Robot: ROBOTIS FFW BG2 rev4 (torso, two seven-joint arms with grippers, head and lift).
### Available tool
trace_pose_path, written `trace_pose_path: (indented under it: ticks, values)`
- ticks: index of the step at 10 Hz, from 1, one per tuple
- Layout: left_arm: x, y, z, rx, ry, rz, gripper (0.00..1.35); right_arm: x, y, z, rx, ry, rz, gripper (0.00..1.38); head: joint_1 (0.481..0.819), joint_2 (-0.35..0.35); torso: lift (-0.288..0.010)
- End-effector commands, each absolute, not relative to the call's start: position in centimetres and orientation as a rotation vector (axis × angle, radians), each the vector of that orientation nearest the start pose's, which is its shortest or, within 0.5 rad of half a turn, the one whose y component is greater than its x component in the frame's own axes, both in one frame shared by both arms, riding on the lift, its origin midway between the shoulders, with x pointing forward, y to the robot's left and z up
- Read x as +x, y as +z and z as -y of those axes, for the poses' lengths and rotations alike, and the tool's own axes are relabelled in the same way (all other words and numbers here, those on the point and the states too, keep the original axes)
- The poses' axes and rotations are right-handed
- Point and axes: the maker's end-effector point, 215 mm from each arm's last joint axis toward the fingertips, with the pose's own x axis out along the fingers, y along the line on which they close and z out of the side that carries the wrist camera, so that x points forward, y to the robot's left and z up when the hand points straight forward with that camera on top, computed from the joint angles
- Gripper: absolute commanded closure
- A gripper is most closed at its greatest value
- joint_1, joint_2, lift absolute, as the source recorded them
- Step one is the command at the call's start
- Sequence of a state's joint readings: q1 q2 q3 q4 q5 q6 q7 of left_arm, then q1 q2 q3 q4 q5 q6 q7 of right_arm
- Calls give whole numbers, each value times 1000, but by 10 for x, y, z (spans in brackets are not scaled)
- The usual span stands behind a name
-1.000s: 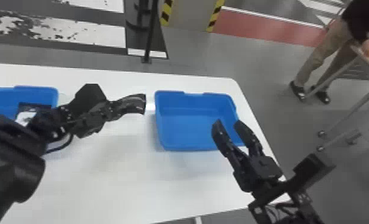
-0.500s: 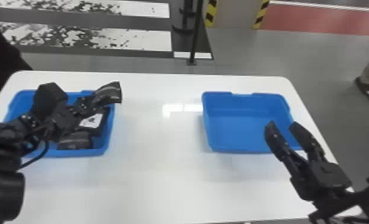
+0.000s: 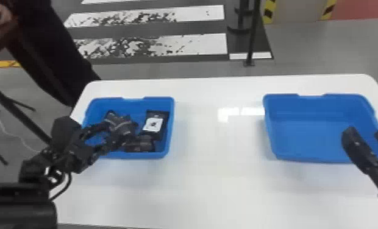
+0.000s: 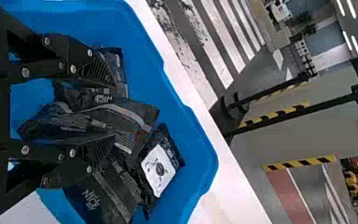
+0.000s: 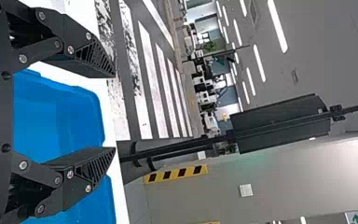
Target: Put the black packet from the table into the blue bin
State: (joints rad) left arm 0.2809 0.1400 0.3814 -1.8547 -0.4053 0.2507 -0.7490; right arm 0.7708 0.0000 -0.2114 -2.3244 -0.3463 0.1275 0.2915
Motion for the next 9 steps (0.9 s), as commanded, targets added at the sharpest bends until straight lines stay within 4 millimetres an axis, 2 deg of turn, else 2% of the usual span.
trace_pose_path:
  ticks: [1,2,4,5,7,9]
  values:
    - [438,-418,-387,416,-270,-414,163,367,-313,258,228,148,-89,510,695,158,-110]
    - [422,-399,-403,385,-209,-373,200,367,-313,257,229,150,-89,510,695,164,-110]
    - [381,-368,-419,262,-101,-268,202,366,-312,257,231,150,-88,510,695,212,-110]
    - [366,-354,-412,203,-89,-204,203,366,-311,257,230,151,-86,510,695,238,-110]
    - [346,-337,-384,56,-61,-86,203,363,-311,257,230,150,-91,510,695,244,-110]
    - [333,-299,-361,-94,22,50,203,361,-311,257,233,149,-93,510,695,213,-110]
